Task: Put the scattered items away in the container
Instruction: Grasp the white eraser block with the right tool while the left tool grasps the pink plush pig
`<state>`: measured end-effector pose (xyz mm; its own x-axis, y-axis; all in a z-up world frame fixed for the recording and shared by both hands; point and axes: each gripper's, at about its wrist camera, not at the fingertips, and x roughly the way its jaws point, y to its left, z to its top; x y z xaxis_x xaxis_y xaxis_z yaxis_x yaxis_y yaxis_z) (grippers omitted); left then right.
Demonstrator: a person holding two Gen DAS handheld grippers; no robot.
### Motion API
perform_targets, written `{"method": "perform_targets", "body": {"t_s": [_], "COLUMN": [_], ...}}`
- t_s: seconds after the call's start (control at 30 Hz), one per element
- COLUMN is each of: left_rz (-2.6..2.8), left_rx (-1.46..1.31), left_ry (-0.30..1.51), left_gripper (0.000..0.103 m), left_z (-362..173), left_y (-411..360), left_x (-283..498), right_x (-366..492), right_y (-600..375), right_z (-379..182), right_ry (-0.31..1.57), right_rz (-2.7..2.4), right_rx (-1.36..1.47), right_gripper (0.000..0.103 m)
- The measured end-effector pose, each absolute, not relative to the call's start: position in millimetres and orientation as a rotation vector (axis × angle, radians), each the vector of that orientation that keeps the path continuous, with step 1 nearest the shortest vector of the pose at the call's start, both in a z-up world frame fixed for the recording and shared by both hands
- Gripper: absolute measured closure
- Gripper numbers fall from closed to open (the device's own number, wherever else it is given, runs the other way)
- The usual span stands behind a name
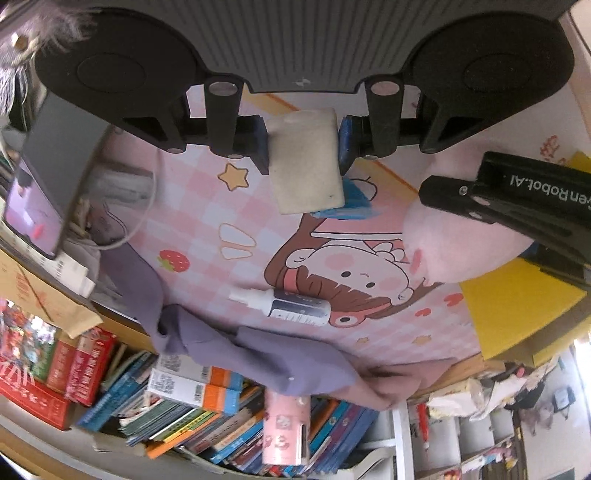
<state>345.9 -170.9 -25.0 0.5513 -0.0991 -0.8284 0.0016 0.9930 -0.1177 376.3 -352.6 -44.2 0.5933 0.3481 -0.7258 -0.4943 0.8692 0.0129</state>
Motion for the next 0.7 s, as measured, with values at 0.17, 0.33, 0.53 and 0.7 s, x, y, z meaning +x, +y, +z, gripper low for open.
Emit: {"method": "perform_targets", "body": {"t_s": [0.17, 0.33, 0.53, 0.7], "left_rz": [-0.072, -0.079, -0.076, -0.107], "left_rx": [-0.086, -0.102, -0.114, -0.109], "left_ry": [0.954, 0.947, 0.966, 0.944], "left_gripper": [0.046, 0.045, 0.045, 0.045], "left_z": [-11.9, -6.1, -10.2, -7.6], "left_y": [-175.4, -175.2, -171.6, -171.2], "left_x": [324.3, 304.6, 290.0, 276.1], "right_x": [357.6, 338.7, 319.5, 303.2], "right_y": [-358.7, -360.6, -360.4, -358.3], "right_z": [-32.8, -26.3, -23.6, -20.0], "right_ry": [0.783, 0.773, 0.774, 0.767], "right_rz": [0.494, 0.514, 0.505, 0.491], "right_rx": [-0.178, -0.18, -0.165, -0.166], "right_gripper": [0.069, 0.07, 0.07, 0.07]}}
